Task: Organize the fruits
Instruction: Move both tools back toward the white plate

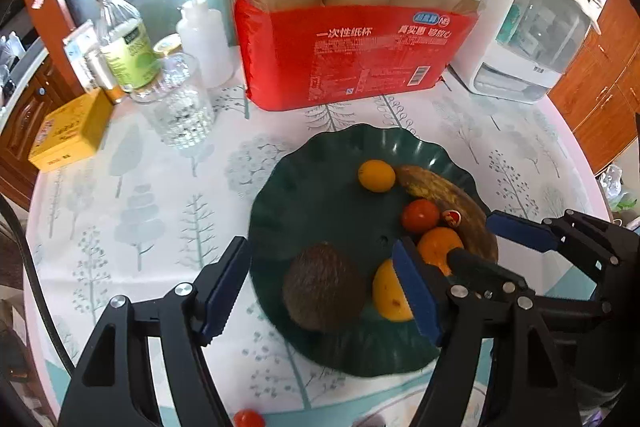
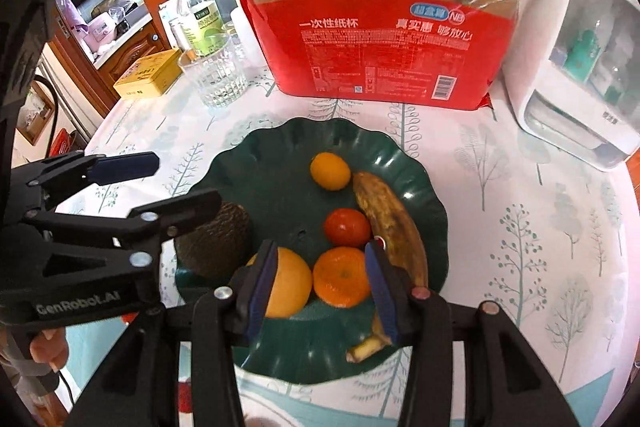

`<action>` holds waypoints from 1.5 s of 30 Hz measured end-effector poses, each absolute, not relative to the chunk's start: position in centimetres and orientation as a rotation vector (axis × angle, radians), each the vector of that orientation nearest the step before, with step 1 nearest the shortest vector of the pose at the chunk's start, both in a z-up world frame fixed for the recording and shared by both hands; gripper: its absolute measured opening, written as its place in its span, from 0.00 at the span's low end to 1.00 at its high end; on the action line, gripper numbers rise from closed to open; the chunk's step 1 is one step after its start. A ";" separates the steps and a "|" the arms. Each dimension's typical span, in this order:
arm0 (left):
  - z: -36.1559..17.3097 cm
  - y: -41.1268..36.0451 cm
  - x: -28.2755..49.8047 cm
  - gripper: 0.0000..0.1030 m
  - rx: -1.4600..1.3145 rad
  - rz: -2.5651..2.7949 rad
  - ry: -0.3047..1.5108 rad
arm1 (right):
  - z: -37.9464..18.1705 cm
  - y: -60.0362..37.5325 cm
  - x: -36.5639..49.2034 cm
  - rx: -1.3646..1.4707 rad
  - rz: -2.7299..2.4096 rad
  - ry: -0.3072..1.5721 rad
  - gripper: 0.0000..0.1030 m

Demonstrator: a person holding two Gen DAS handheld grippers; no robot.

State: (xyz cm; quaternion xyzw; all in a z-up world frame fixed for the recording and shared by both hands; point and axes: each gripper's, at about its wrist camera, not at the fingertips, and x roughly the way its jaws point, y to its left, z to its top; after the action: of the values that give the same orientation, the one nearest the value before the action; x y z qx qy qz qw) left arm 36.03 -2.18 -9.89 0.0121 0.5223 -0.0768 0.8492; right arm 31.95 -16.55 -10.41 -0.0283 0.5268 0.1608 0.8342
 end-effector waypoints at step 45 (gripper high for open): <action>-6.6 1.7 12.2 0.74 0.066 0.038 1.024 | -3.0 -16.9 13.6 -0.098 0.302 0.948 0.44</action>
State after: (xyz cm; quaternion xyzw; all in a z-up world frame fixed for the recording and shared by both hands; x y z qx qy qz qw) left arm 12.17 1.75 -6.65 0.0314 0.4897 0.0184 0.8711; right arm 13.65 -16.90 -3.00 -0.0471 0.4543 0.1447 0.8777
